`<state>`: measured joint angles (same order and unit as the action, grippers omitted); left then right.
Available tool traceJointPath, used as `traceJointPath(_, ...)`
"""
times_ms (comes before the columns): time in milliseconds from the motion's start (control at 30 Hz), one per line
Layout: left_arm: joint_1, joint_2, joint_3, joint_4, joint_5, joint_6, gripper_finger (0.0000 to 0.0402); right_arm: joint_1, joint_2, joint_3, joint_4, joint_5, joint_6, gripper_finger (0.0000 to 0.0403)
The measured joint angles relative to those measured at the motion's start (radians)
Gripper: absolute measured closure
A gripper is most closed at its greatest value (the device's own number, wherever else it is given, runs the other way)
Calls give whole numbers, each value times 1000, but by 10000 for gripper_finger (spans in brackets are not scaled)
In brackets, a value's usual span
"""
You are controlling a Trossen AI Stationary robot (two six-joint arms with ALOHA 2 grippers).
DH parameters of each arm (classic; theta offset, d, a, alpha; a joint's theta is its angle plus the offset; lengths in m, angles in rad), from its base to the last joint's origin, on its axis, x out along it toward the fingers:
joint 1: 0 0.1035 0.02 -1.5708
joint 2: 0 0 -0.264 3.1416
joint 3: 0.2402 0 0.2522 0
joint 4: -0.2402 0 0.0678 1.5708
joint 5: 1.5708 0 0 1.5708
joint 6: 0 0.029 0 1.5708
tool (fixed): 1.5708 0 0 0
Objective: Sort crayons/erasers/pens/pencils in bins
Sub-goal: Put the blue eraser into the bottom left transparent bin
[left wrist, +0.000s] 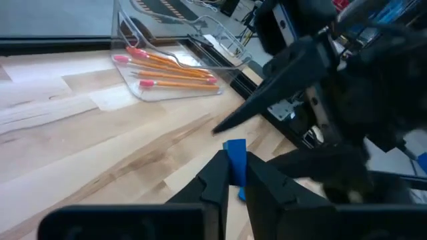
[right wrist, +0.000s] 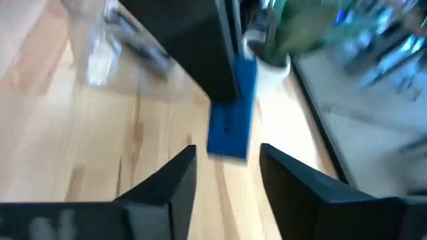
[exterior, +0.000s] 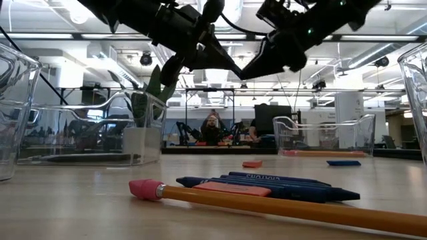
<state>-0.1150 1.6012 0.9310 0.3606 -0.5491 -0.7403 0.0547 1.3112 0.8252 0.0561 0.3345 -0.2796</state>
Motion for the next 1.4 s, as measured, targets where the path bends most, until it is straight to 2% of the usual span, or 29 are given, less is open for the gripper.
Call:
traceJointPath(200, 0, 0, 0, -15, 26, 25, 378, 0, -65, 149, -524, 4, 230, 209)
traceJointPath(300, -1, -1, 0, -41, 136, 15, 378, 1, -94, 174, -706, 4, 349, 205)
traceJointPath(400, -23, -1, 0, -42, 311, -21, 378, 11, -122, 154, -802, 2, 456, 207)
traceJointPath(500, -69, -19, 2, -47, 450, -74, 378, 34, -148, 95, -822, -1, 529, 209)
traceJointPath(600, -129, -66, 2, -96, 509, -161, 378, 63, -165, 33, -821, -7, 584, 208)
traceJointPath(767, -249, -183, 3, -334, 485, -354, 378, 101, -161, -42, -807, -9, 633, 211)
traceJointPath(867, -323, -260, 10, -532, 396, -563, 378, 111, -148, -54, -804, -9, 648, 211)
traceJointPath(1000, -439, -340, 27, -769, 337, -839, 378, 114, -135, -54, -777, -7, 647, 212)
traceJointPath(1233, -612, -396, 29, -1026, 338, -1200, 378, 114, -131, -59, -768, -5, 639, 213)
traceJointPath(1400, -676, -370, 24, -1157, 466, -1365, 378, 116, -130, -78, -771, -20, 639, 213)
